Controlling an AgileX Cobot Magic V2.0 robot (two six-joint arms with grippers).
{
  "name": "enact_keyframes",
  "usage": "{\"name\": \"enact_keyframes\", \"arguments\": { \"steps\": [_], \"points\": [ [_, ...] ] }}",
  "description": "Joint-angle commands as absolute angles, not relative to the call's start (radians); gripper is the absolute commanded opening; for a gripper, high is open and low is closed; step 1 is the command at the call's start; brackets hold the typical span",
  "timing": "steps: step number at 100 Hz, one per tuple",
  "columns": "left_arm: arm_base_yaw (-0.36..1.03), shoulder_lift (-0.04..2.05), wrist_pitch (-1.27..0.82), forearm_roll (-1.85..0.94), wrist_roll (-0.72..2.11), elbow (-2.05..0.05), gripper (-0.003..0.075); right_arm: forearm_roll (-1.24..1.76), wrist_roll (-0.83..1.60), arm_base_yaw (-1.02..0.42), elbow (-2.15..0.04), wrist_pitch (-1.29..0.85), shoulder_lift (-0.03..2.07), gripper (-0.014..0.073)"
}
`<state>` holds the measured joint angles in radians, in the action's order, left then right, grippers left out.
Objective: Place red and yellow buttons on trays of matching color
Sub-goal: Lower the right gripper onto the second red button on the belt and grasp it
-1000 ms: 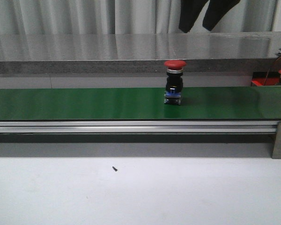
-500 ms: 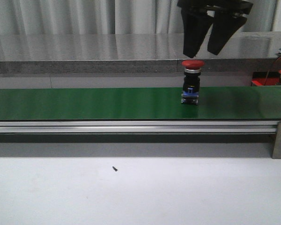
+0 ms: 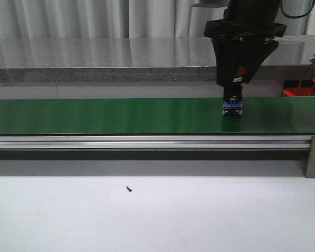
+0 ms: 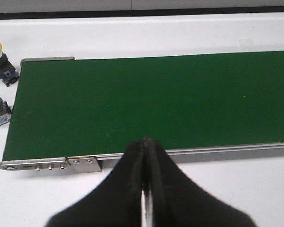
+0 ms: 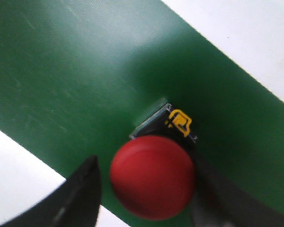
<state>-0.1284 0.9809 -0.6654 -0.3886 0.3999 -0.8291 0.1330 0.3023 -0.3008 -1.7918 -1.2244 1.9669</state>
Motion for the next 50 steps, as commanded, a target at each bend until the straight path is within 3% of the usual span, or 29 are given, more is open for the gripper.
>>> {"name": "enact_keyframes", "arguments": {
  "steps": [1,11,29,50],
  "points": [
    [-0.122,0.965,-0.612,-0.415,0.404,-0.857,-0.002,0.133,0.304,-0.301,-1.811,-1.204,1.909,0.0236],
    [-0.122,0.965,-0.612,-0.415,0.404,-0.857,-0.002,0.13,0.304,-0.294,-1.811,-1.204,1.909,0.0174],
    [-0.122,0.965,-0.612,-0.415,0.406,-0.857,-0.002,0.125,0.304,-0.256,-1.812,-1.219,1.887,0.0173],
    [-0.122,0.965,-0.612,-0.415,0.406,-0.857,-0.002,0.126,0.305,-0.098,-1.816,-1.221,1.801,0.0173]
  ]
}}
